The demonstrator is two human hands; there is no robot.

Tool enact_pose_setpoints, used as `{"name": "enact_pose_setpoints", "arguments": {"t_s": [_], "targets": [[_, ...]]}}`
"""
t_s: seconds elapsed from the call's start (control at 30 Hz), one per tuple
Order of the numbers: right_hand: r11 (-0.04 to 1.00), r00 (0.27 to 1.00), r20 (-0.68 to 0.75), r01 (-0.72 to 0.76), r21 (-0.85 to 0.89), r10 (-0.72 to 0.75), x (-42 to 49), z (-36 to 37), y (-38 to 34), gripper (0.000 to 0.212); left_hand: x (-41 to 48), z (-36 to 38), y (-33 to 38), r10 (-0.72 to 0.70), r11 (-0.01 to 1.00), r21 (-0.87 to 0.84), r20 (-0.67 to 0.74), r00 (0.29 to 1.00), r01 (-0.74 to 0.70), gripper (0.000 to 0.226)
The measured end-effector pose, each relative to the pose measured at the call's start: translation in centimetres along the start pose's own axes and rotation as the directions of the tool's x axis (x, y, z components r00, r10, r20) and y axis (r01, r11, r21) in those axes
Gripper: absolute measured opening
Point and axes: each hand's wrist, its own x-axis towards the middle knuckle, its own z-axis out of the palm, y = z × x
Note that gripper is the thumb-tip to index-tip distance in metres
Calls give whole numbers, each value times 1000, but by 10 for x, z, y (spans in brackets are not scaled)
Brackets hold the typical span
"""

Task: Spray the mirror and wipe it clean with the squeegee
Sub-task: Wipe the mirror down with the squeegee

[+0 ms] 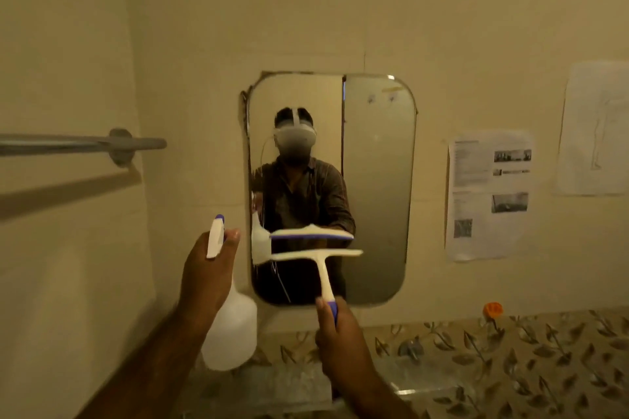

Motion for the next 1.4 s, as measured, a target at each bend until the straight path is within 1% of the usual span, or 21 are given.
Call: {"name": "enact_pose_setpoints", "arguments": {"t_s": [0.13, 0.23, 0.3, 0.47, 0.53, 0.63, 0.7, 0.8, 0.83, 0.93, 1.0, 1.13, 1.2, 1.27, 1.33, 1.4], "targets": [[958, 968, -3, 250, 142, -253, 49, -6, -125, 26, 10, -5, 15, 36, 999, -13, -7, 999, -36, 17], [927, 934, -38, 358, 111, -356, 86, -7, -196, 29, 17, -6, 31, 105, 994, -26, 1, 994, -105, 10], [914, 916, -55, 400, 59, -397, 105, -2, -223, 34, 22, -6, 38, 117, 993, -33, -1, 993, -117, 9], [904, 901, -76, 427, -15, -427, 121, 14, -240, 32, 36, -6, 41, 106, 993, -52, -15, 994, -107, 16], [904, 899, -90, 426, -39, -428, 122, 21, -233, 30, 44, -7, 38, 116, 992, -49, -15, 993, -116, 17], [903, 896, -126, 414, -118, -427, 121, 34, -209, 36, 55, -6, 29, 113, 992, -47, -29, 993, -114, 16], [916, 907, -137, 386, -108, -399, 115, 42, -182, 38, 59, -6, 21, 97, 994, -46, -35, 995, -99, 14], [954, 947, -110, 297, -45, -300, 95, 48, -129, 24, 58, -7, 7, 76, 995, -56, -22, 997, -77, 6], [963, 959, -91, 264, -47, -268, 87, 49, -110, 24, 57, -8, 3, 70, 996, -57, -17, 997, -71, 5], [978, 979, -81, 177, -111, -187, 61, 57, -52, 25, 54, -11, -10, 39, 998, -56, -20, 999, -40, 6], [975, 986, -89, 120, -187, -139, 45, 65, -15, 23, 50, -10, -16, 29, 998, -47, -35, 999, -31, 15], [958, 997, -74, -38, -285, 18, 12, 80, 44, 24, 42, -7, -28, 24, 1000, -17, -23, 999, -24, 21], [938, 992, -71, -126, -323, 108, -3, 86, 67, 25, 39, -8, -37, 3, 1000, -26, -22, 1000, -4, 28], [924, 978, -77, -211, -319, 196, -13, 87, 82, 27, 35, -10, -47, -32, 999, -27, -23, 999, 31, 32], [914, 960, -89, -279, -293, 265, -17, 84, 87, 36, 32, -12, -52, -41, 999, -30, -25, 999, 40, 29], [918, 957, -91, -288, -273, 274, -19, 72, 79, 34, 30, -14, -50, -46, 998, -37, -26, 999, 45, 22]]}}
